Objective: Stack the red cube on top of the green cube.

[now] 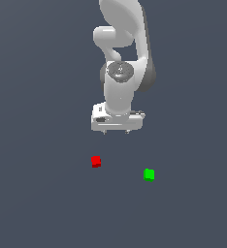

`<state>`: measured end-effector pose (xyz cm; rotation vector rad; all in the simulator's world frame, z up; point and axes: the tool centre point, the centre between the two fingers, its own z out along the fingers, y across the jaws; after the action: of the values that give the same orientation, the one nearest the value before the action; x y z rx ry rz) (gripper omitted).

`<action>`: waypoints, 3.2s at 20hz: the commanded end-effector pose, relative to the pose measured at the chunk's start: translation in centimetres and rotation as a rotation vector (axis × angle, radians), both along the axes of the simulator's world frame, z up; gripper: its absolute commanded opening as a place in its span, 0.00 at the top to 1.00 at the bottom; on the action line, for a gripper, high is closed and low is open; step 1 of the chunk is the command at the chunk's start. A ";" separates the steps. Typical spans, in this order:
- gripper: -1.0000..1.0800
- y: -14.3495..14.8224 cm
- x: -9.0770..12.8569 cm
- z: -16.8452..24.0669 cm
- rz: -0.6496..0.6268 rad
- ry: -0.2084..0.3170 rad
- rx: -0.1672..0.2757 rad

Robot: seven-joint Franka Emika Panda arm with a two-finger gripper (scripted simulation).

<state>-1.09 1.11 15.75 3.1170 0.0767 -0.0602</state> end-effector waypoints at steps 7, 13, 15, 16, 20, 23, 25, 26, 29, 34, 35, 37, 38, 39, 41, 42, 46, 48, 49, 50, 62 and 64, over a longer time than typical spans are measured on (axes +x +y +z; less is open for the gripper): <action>0.04 -0.8 0.5 -0.7 0.008 -0.003 0.002; 0.04 -3.1 2.1 -2.7 0.032 -0.011 0.007; 0.04 -4.0 2.9 -3.6 0.043 -0.015 0.009; 0.04 -4.5 3.3 -4.1 0.048 -0.017 0.011; 0.04 -6.5 5.0 -6.0 0.071 -0.025 0.017; 0.04 -7.7 6.1 -7.1 0.085 -0.030 0.020; 0.04 -8.3 6.6 -7.7 0.091 -0.032 0.022; 0.04 -8.5 6.9 -7.9 0.094 -0.033 0.023; 0.04 -9.0 7.5 -8.4 0.101 -0.035 0.025; 0.04 -9.4 7.9 -8.8 0.106 -0.037 0.026; 0.04 -9.4 7.9 -8.8 0.106 -0.037 0.026; 0.04 -9.4 7.8 -8.8 0.104 -0.036 0.026; 0.04 -9.4 7.8 -8.9 0.104 -0.036 0.026; 0.04 -9.4 7.8 -9.1 0.104 -0.036 0.026; 0.04 -9.4 7.8 -9.7 0.104 -0.036 0.026; 0.04 -9.4 7.8 -10.1 0.104 -0.036 0.026; 0.04 -9.3 7.8 -12.3 0.105 -0.037 0.026; 0.04 -9.4 7.8 -13.1 0.105 -0.037 0.026; 0.04 -9.4 7.8 -13.4 0.105 -0.037 0.026; 0.04 -9.4 7.8 -13.6 0.105 -0.037 0.026; 1.00 -9.4 7.9 -13.8 0.105 -0.037 0.026; 1.00 -9.4 7.9 -13.8 0.105 -0.037 0.026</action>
<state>6.84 -8.24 1.97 3.1324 0.2432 -0.0010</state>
